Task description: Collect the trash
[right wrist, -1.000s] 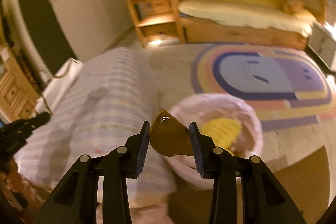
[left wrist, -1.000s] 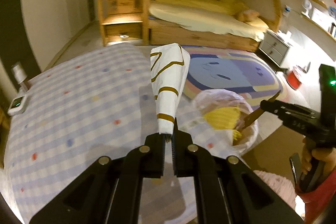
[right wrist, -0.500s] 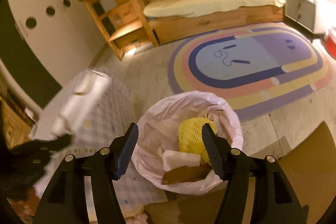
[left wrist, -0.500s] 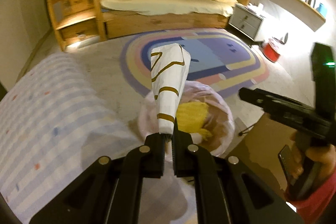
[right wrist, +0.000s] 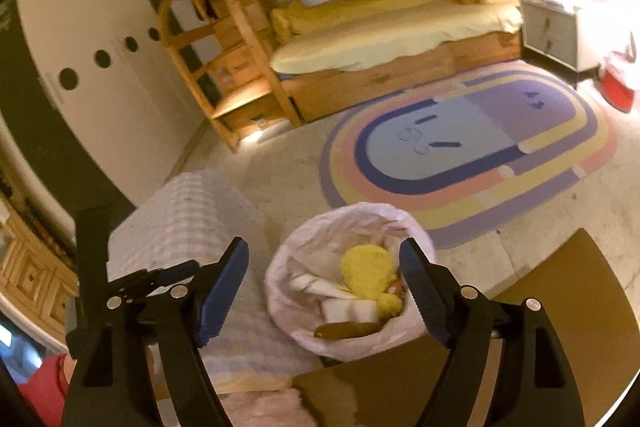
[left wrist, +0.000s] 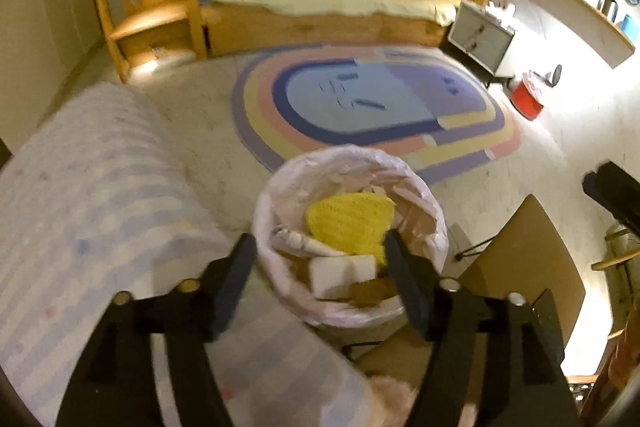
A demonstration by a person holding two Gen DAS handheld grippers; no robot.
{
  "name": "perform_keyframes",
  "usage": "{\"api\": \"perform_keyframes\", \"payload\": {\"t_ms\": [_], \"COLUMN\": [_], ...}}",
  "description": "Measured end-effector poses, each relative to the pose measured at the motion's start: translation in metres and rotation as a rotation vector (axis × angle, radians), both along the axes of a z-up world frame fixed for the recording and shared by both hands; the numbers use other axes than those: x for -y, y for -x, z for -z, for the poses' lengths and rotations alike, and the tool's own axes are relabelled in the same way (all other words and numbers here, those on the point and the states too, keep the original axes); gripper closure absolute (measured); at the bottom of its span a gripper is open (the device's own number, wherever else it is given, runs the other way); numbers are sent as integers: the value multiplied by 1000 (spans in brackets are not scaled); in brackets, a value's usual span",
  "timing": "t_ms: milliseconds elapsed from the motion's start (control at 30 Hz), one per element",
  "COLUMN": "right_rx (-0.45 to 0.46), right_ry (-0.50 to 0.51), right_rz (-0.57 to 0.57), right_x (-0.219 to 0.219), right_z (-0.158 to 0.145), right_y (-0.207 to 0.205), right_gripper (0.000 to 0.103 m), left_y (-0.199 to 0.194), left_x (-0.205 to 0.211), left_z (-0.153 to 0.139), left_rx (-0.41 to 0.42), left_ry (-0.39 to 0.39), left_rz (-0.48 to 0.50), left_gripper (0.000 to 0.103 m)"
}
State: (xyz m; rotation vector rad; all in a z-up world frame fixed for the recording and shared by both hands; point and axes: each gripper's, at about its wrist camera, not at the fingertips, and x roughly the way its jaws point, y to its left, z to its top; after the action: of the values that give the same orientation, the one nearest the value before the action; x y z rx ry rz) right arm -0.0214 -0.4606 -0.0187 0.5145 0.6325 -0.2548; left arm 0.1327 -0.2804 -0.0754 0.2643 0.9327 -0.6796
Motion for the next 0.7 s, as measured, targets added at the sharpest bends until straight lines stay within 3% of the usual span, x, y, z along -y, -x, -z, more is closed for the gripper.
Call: {"api": "perform_keyframes", "payload": {"t_ms": [133, 200, 433, 700], "right_rx": [4, 15, 9, 6], "right_ry": [0, 23, 89, 193], "right_rz": [-119, -177, -380, -495], "right_x": [-40, -63, -153, -227], "right_z": [-22, -35, -73, -106], "right_y": [-4, -5, -8, 10], "right_gripper": [17, 15, 11, 8], "left_y": [20, 30, 71, 113], "left_x": [-46, -73, -178, -268], "left_z": [-36, -55, -107, -140], "left_rx": [100, 133, 172, 135], "left_ry": [-25, -20, -31, -89], "left_rz": [-79, -132, -365, -598], "left_gripper": [20, 8, 7, 7]}}
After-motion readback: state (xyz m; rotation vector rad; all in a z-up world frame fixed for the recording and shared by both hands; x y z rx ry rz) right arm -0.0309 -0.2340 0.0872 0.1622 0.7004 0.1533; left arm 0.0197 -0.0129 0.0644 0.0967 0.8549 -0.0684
